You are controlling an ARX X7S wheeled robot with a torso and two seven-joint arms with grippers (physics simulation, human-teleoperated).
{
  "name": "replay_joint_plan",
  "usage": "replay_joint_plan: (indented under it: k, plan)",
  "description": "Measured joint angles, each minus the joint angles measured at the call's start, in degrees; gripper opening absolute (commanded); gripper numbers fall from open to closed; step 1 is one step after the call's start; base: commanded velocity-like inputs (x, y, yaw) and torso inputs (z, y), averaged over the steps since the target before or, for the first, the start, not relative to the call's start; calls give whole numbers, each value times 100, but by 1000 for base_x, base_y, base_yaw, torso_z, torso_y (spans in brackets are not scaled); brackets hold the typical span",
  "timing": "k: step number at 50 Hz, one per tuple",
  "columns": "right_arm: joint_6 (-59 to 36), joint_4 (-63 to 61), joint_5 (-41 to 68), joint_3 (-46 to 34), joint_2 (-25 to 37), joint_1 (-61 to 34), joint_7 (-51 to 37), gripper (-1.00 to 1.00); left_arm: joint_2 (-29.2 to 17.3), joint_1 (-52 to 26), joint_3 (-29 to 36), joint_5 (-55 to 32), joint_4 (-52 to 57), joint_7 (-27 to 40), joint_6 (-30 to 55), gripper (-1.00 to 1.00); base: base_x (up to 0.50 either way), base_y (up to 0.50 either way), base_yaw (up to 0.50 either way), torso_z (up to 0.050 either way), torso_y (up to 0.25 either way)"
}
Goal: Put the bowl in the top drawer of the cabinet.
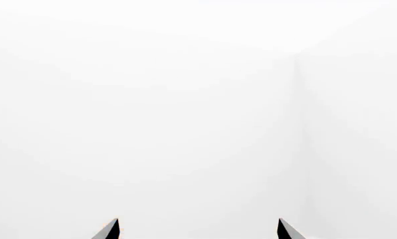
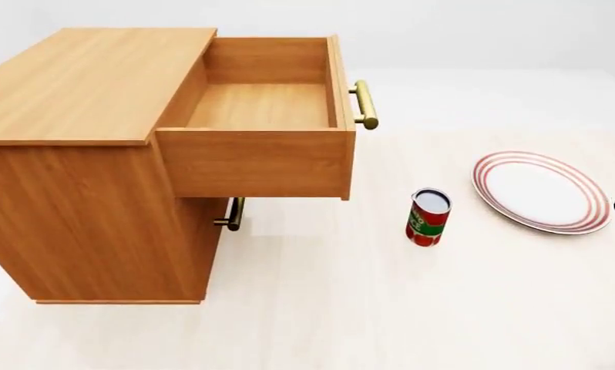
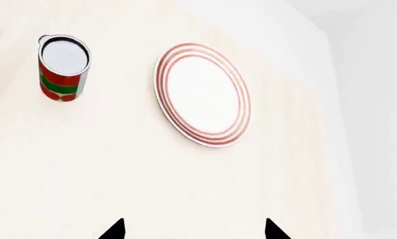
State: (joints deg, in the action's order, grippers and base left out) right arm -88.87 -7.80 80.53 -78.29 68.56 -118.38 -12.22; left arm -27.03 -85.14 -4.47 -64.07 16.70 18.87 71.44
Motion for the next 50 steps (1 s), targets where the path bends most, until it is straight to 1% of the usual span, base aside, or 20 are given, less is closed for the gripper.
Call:
replay_joint_plan:
  k: [10,24,38,50]
  plan:
    - [170,-304,-131,-645,568,170,168,100,-29,44,29,21,-19,-18,-82,100,0,0,0,0,0]
    - [729,-534,227,-1167,1103,792,-270,100,-59,119,28,1,-20,11,-155,100,0,0,0,0,0]
    - [1460,-643,631,-1527,1385,1413,-693,100,-90,154,38,-33,-17,37,-210,100,0,0,0,0,0]
    - [2330,-446,670,-1882,1338,2057,-1148,100,-113,198,58,-36,-19,35,-280,100,0,0,0,0,0]
